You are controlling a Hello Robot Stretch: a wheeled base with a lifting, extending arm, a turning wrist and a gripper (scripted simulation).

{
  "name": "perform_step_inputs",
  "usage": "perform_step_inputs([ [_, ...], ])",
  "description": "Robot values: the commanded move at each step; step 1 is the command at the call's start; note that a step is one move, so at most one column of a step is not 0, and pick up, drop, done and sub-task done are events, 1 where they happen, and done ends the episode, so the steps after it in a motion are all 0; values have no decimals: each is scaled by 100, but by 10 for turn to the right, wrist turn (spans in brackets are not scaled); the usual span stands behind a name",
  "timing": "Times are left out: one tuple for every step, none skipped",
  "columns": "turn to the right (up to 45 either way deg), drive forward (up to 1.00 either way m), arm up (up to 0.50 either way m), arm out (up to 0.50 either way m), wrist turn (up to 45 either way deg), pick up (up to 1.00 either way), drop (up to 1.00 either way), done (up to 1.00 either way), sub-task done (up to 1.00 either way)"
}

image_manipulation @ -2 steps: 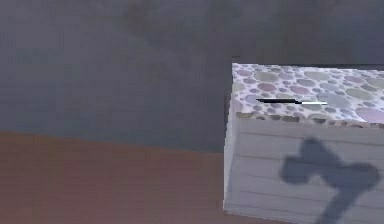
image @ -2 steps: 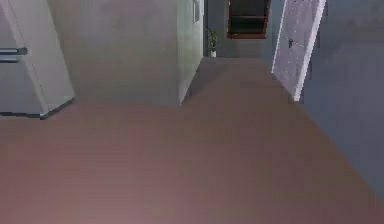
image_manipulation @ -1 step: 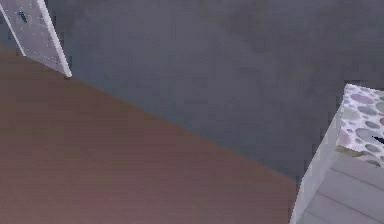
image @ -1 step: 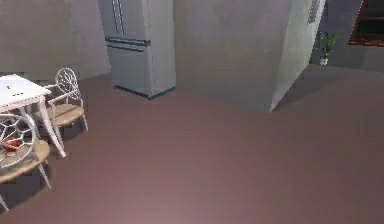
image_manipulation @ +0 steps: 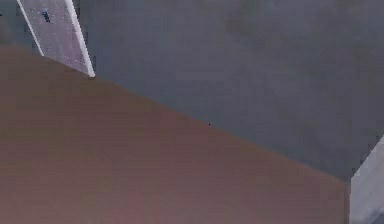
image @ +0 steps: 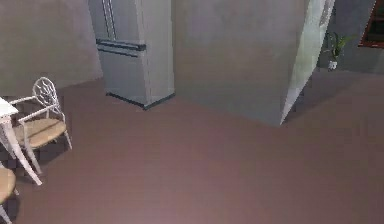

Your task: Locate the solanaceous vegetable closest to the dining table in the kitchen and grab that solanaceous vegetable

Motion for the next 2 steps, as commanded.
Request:
perform_step_inputs([
  [-180, 0, 0, 0, 0, 0, 0, 0, 0],
  [-30, 0, 0, 0, 0, 0, 0, 0, 0],
])
